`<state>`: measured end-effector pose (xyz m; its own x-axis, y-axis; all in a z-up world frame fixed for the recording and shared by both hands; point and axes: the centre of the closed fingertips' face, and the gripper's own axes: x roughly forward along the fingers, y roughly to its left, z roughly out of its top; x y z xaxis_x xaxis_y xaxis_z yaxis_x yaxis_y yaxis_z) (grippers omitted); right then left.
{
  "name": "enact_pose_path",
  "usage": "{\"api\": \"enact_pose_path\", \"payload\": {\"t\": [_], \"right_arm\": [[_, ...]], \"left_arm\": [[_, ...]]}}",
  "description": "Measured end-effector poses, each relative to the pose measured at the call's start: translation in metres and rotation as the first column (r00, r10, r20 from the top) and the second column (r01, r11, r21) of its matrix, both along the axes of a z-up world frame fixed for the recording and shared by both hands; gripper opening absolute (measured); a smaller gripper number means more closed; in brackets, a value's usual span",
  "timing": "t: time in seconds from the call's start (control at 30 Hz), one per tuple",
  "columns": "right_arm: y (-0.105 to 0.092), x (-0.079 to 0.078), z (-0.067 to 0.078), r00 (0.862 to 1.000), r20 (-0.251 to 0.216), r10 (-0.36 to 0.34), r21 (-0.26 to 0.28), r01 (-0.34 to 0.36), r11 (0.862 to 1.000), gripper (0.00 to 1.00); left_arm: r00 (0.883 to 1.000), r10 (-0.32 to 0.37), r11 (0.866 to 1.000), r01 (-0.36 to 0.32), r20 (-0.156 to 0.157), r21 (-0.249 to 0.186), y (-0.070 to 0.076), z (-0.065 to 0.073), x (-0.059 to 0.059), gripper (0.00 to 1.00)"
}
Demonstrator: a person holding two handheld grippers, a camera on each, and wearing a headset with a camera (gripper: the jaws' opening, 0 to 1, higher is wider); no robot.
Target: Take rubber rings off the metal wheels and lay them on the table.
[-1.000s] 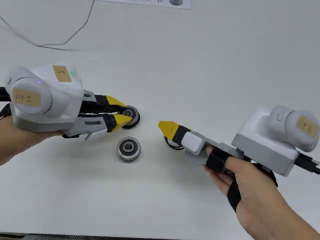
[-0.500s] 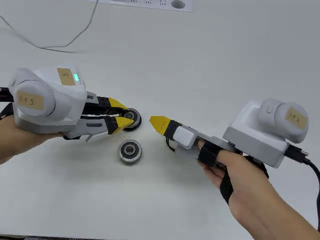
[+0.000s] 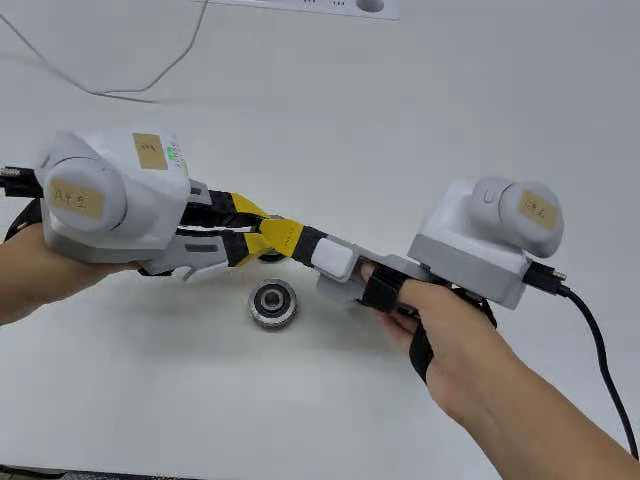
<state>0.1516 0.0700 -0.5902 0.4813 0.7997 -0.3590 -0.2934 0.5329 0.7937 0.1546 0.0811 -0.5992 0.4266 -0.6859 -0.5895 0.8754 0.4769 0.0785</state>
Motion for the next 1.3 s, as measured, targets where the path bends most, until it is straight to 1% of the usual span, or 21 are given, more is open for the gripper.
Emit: {"api": "enact_pose_path", "payload": {"t": [0.2, 0.47, 0.57, 0.83, 1.3], "right_arm": [[0.005, 0.005, -0.003, 1.0, -0.017, 0.001, 0.021, -0.001, 1.0, 0.47], [0.011, 0.0, -0.001, 0.999, -0.037, 0.015, 0.044, -0.013, 0.999, 0.46], [0.013, -0.003, 0.001, 0.999, -0.037, 0.02, 0.047, -0.019, 0.999, 0.45], [0.012, -0.004, 0.006, 0.999, -0.028, 0.018, 0.054, -0.017, 0.998, 0.45], [0.011, -0.007, 0.008, 1.0, -0.022, 0.02, 0.05, -0.019, 0.999, 0.44]], "left_arm": [[1.0, -0.007, 1.0, 0.007, 0.005, -0.003, 0.0, 0.0, 0.0, 0.13], [1.0, -0.011, 1.0, 0.011, 0.007, -0.014, 0.0, 0.0, 0.0, 0.13], [1.0, -0.012, 1.0, 0.012, 0.008, -0.017, 0.0, 0.0, 0.0, 0.13], [1.0, -0.018, 1.0, 0.018, 0.009, -0.015, -0.001, 0.0, 0.0, 0.13], [1.0, -0.017, 1.0, 0.018, 0.01, -0.012, -0.001, 0.001, -0.001, 0.13]]}}
